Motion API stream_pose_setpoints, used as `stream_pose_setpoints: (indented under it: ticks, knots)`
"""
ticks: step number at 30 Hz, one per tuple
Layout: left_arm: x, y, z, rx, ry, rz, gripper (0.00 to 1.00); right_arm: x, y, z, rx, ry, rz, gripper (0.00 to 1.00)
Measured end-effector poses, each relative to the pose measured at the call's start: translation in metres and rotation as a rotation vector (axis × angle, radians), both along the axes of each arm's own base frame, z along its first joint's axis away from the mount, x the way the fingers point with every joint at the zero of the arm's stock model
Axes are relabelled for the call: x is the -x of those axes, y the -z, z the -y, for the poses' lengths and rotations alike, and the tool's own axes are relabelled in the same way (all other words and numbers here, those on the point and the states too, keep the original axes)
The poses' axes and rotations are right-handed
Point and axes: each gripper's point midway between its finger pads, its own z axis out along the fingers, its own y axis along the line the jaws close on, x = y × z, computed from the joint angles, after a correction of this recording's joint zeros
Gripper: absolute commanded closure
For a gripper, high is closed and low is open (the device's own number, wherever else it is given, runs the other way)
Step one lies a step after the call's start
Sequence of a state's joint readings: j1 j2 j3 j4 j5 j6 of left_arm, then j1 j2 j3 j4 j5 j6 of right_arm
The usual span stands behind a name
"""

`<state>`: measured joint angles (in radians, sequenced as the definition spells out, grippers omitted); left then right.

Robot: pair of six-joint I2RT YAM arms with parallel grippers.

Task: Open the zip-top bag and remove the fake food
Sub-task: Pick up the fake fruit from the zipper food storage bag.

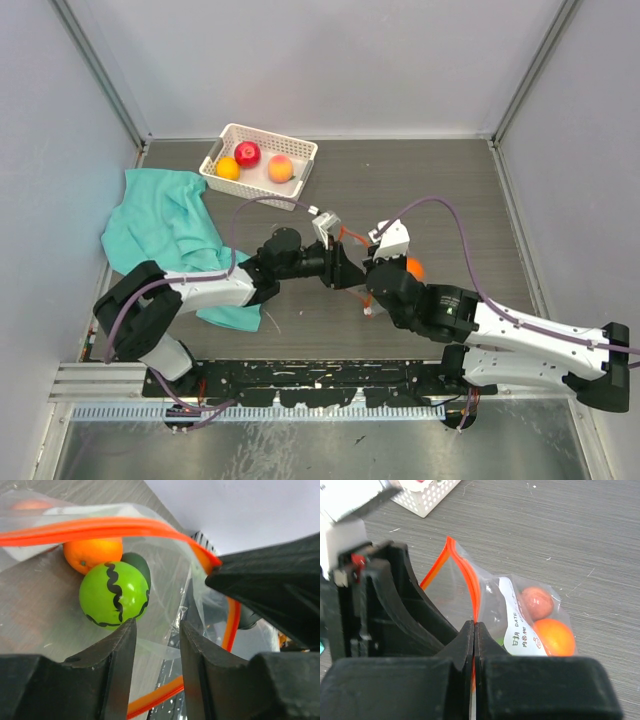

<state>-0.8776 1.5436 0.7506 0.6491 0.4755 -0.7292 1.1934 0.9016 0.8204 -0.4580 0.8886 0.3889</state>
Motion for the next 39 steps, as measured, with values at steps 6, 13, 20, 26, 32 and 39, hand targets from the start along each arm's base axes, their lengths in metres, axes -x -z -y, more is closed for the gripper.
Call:
stream_pose_setpoints:
  ticks: [6,13,20,26,32,39]
  knots:
    - [0.015,0.024,0.013,-0.056,0.081,0.147,0.45,0.001,-0.002,0.002,-0.027,-0.005,-0.003,0.99]
    - [0.019,0.032,0.025,-0.055,0.134,0.339,0.38,0.002,0.008,0.000,-0.026,-0.022,-0.023,0.99]
    - [0.015,0.062,0.029,-0.083,0.164,0.479,0.35,0.009,0.018,-0.001,-0.058,-0.061,-0.054,0.84]
    - [0.011,0.076,0.031,-0.085,0.178,0.564,0.35,0.017,0.016,-0.003,-0.134,-0.117,-0.074,0.60]
    - [0.007,0.088,0.034,-0.086,0.180,0.606,0.33,0.030,0.009,-0.004,-0.226,-0.189,-0.080,0.50]
    - [0.003,0.099,0.036,-0.090,0.172,0.631,0.31,0.030,0.000,0.017,-0.327,-0.123,-0.063,0.61]
